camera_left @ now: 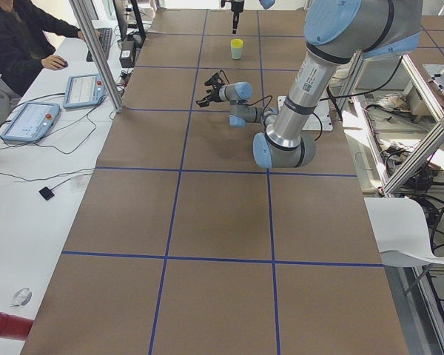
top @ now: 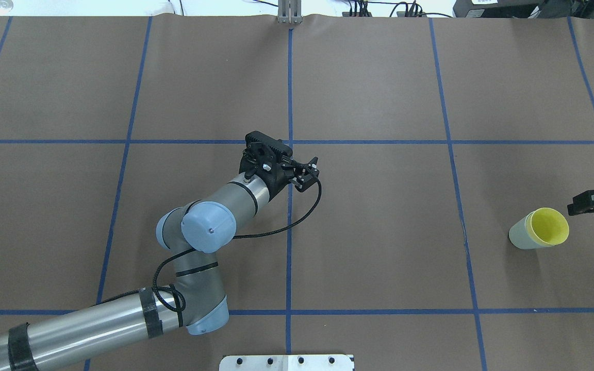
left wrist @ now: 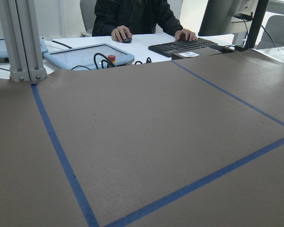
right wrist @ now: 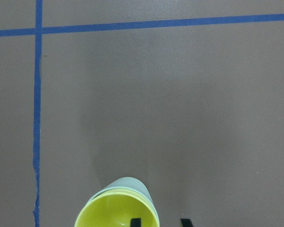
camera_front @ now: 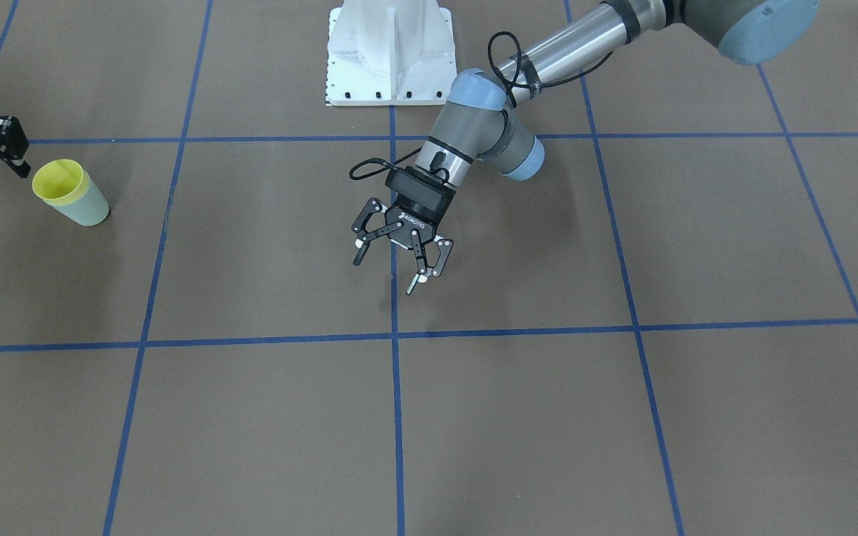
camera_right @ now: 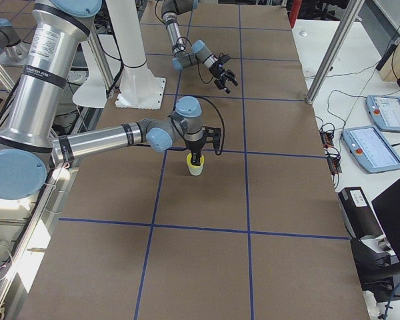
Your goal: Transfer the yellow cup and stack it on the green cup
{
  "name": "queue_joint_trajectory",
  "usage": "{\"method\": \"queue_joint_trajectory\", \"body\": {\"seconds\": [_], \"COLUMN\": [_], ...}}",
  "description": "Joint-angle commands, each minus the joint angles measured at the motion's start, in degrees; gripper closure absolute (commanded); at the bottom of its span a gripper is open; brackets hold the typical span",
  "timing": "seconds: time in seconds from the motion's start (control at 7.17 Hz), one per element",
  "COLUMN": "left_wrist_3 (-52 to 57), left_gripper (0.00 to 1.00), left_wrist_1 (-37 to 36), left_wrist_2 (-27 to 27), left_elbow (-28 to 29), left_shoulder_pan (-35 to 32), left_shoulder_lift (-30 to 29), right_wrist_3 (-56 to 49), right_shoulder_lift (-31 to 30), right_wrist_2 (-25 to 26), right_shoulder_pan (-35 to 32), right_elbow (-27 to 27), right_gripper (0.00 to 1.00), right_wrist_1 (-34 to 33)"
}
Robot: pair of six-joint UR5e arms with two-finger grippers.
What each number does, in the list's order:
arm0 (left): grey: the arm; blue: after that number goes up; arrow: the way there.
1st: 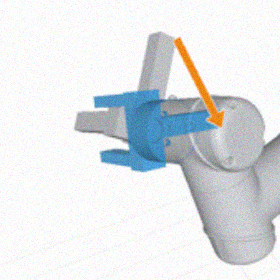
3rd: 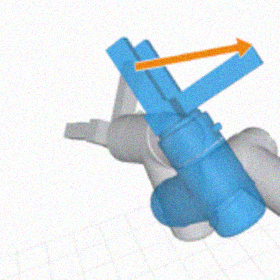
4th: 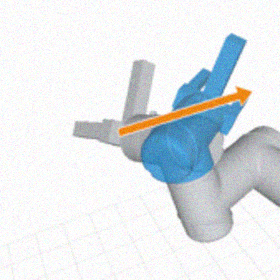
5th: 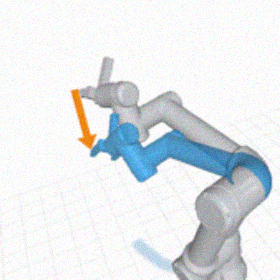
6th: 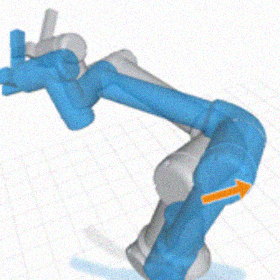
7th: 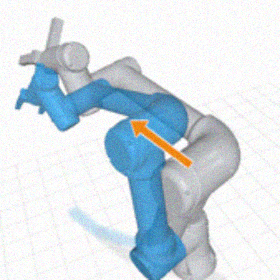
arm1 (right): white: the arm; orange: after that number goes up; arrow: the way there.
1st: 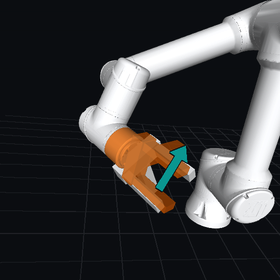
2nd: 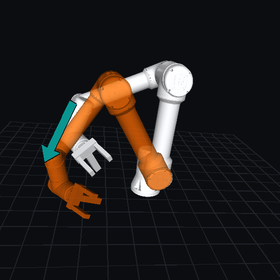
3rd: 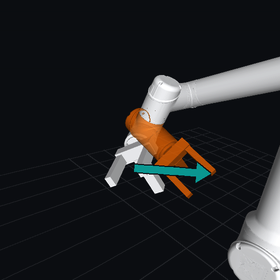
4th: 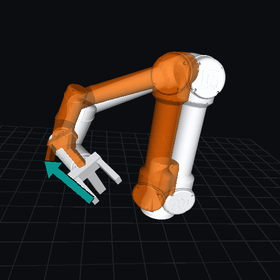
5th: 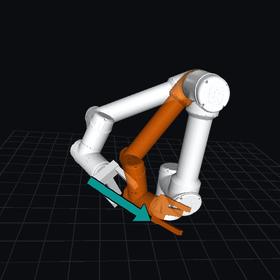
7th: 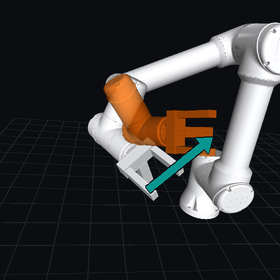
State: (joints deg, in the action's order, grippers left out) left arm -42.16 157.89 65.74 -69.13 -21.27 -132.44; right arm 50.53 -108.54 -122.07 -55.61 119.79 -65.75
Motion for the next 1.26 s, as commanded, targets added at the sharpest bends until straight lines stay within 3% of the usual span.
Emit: {"method": "queue_joint_trajectory", "body": {"seconds": [0.0, 0.28, 0.56, 0.84, 1.12], "left_wrist_3": [-0.7, -6.1, -6.0, -5.2, 3.2], "left_gripper": [0.01, 0.01, 0.01, 0.01, 0.01], "left_wrist_1": [0.1, -6.4, -21.6, -34.0, -50.7], "left_wrist_2": [0.1, 7.4, 11.3, 24.5, 41.2], "left_elbow": [-0.2, -0.1, 0.0, -0.1, -0.8], "left_shoulder_pan": [-0.3, -7.3, -16.6, -28.5, -39.0], "left_shoulder_lift": [0.0, 0.0, -0.4, -0.5, -0.5], "right_wrist_3": [0.4, -0.2, -0.8, -2.5, -10.3], "right_shoulder_lift": [0.2, 1.8, 6.2, 10.3, 16.1], "right_wrist_2": [0.0, 1.2, 0.2, -0.6, -7.2], "right_shoulder_pan": [0.0, -2.4, -7.9, -11.7, -18.8], "right_elbow": [0.0, -2.0, -5.6, -10.5, -20.0], "right_gripper": [0.00, 0.00, 0.00, 0.00, 0.00], "right_wrist_1": [0.1, 0.1, 0.0, -0.7, -0.9]}}
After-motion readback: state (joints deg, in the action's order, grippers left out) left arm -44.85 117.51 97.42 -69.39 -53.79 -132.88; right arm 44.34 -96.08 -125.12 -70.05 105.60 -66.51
